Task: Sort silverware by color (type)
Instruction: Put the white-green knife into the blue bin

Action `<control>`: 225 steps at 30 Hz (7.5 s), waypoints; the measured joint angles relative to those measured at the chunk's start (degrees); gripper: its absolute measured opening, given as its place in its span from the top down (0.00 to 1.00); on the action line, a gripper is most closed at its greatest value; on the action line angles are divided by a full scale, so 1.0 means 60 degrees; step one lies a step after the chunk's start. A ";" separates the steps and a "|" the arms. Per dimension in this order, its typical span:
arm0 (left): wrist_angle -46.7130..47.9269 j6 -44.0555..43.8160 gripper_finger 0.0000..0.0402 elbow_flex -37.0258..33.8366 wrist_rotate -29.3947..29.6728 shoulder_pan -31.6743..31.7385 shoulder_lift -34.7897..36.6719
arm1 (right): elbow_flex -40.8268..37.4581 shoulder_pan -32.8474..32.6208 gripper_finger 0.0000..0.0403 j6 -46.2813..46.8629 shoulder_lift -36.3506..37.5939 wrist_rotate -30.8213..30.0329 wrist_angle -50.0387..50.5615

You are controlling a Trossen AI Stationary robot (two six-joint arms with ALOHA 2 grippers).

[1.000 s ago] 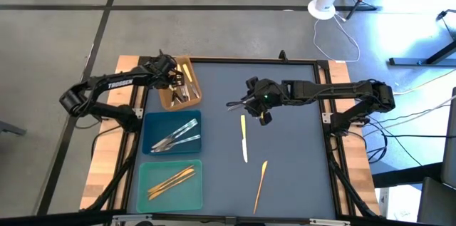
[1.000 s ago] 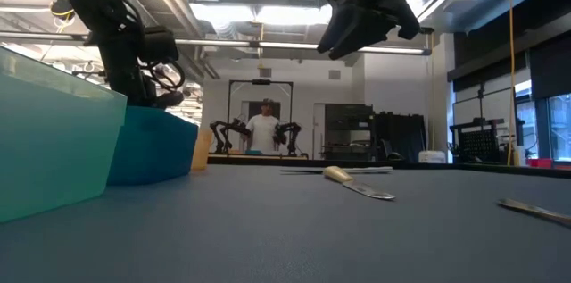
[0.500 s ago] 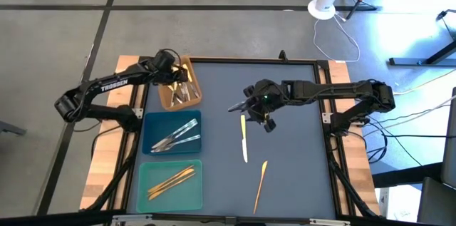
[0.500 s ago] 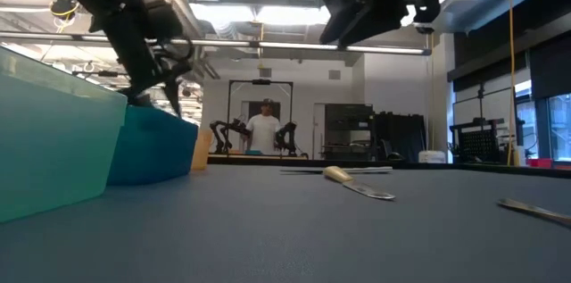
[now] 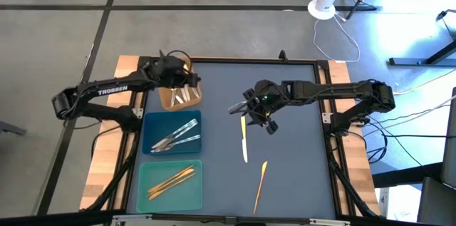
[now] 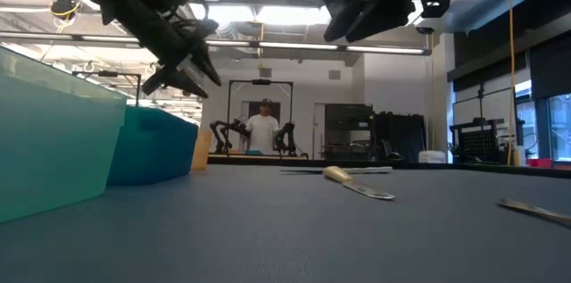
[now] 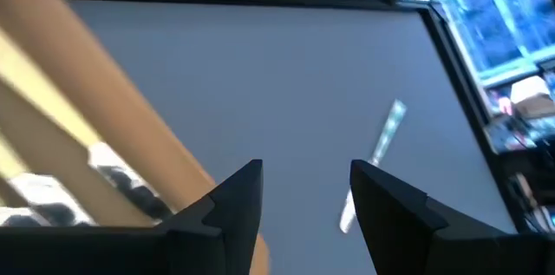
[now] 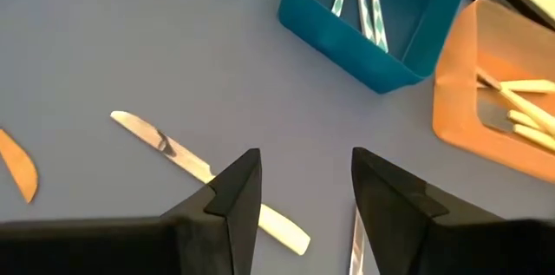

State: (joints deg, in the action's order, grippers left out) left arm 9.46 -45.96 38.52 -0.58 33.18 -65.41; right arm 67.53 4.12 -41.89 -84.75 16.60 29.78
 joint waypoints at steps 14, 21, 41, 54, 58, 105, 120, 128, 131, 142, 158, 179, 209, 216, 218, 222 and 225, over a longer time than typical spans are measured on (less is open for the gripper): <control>-0.0103 -0.0009 0.58 0.0000 0.1051 -0.2264 0.0000 | 0.0000 0.0000 0.58 -0.0058 -0.0007 0.0000 0.0582; -0.0434 -0.0020 0.58 0.0000 0.1539 -0.3491 -0.0004 | 0.0000 0.0002 0.58 -0.0062 -0.0007 -0.0733 0.0573; -0.1236 -0.0001 0.58 0.0001 0.3006 -0.5958 -0.0007 | 0.0004 0.2488 0.58 0.0266 -0.1617 -0.1840 0.0894; -0.1236 -0.0010 0.58 0.0003 0.3033 -0.6416 -0.0007 | 0.0000 0.3752 0.58 0.0264 -0.2655 -0.1840 0.1422; -0.1236 -0.0013 0.58 0.0000 0.3036 -0.6508 -0.0007 | -0.0018 0.3902 0.58 0.0257 -0.2754 -0.1831 0.1613; -0.1233 0.0009 0.58 0.0000 0.3778 -0.6599 -0.0011 | -0.1191 0.3872 0.84 -0.0095 -0.3451 -0.2087 -0.0144; -0.1233 0.0009 0.58 0.0000 0.4021 -0.6596 -0.0011 | -0.1195 0.3872 0.97 -0.0098 -0.3468 -0.2145 -0.0172; -0.1233 0.0009 0.58 0.0000 0.4022 -0.6596 -0.0011 | -0.1191 0.3872 0.98 -0.0098 -0.3472 -0.2163 -0.0150; -0.1233 0.0009 0.58 0.0000 0.4046 -0.6596 -0.0011 | -0.1191 0.3869 0.98 -0.0098 -0.3427 -0.2219 -0.0134; -0.1233 0.0009 0.58 0.0000 0.4499 -0.6596 -0.0011 | -0.1228 0.3891 0.98 -0.0080 -0.2752 -0.2875 0.0047; -0.1233 0.0010 0.58 0.0000 0.4513 -0.6596 -0.0011 | -0.1210 0.2246 0.98 -0.0839 -0.2594 -0.4960 0.0044; -0.1233 0.0449 0.58 0.0000 0.4410 -0.6619 -0.0015 | 0.0365 0.0668 0.97 -0.1523 -0.2566 -0.7680 0.0715; -0.1778 0.5014 0.58 -0.0007 0.3803 -0.8381 0.3400 | 0.2641 -0.1293 0.96 0.0689 -0.2917 -0.2927 -0.2199; -0.1975 0.5013 0.58 -0.0007 0.3704 -0.8377 0.3636 | 0.2641 -0.1308 0.96 0.0769 -0.3902 -0.2148 -0.4332; -0.2101 0.5014 0.58 -0.0007 0.3661 -0.8377 0.3667 | 0.2641 -0.1308 0.96 0.0769 -0.4204 -0.2007 -0.4816; -0.2336 0.5014 0.58 -0.0004 0.3650 -0.8377 0.3686 | 0.2648 -0.1308 0.96 0.0765 -0.4781 -0.1806 -0.5766; -0.2340 0.5017 0.58 -0.0004 0.3646 -0.8377 0.3679 | 0.2657 -0.1308 0.96 0.0765 -0.5146 -0.1790 -0.6586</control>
State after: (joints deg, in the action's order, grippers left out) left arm -4.58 -15.86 38.50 21.30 -17.08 -43.33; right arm 83.47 -3.73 -37.30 -115.63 5.86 -9.73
